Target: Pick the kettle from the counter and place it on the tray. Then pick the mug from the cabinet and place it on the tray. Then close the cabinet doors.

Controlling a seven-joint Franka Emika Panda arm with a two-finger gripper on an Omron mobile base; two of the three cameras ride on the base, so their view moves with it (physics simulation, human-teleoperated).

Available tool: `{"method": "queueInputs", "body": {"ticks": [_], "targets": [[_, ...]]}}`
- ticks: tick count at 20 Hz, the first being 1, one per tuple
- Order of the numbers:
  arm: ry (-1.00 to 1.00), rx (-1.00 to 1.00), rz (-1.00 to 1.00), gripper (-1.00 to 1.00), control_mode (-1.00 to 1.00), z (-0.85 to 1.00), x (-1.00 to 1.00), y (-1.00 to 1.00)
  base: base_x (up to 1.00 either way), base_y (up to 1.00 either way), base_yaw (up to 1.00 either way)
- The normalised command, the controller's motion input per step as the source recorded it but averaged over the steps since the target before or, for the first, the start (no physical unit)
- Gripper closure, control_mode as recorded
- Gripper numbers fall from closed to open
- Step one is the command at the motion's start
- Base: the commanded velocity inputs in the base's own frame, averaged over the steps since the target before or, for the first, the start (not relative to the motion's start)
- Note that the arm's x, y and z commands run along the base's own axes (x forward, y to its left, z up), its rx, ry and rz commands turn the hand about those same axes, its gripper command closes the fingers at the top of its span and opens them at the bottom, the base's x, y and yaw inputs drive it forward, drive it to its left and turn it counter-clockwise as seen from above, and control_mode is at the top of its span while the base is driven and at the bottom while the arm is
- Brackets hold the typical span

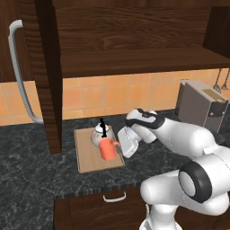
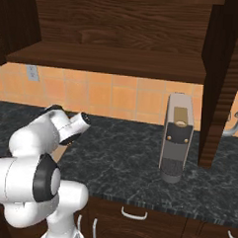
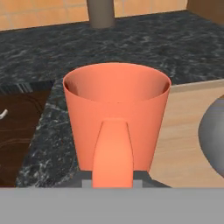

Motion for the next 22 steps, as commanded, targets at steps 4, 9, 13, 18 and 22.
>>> {"method": "queueInputs", "body": {"ticks": [4,9,13,18,22], "targets": [[-0.03,0.06,-0.01,1.00,-1.00,-0.45,0.32,0.00,0.00,0.00,0.00],[-0.03,0.07,-0.01,1.00,-1.00,-0.41,0.28,0.00,0.00,0.00,0.00],[0.00,0.05,-0.02,1.00,-1.00,-0.36,0.30,0.10,0.00,0.00,0.00],[0.00,0.02,0.00,-1.00,-1.00,-0.16,0.09,0.04,0.00,0.00,0.00],[0.01,0.00,-0.04,-1.00,-1.00,0.22,-0.17,0.02,0.00,0.00,0.00]]}}
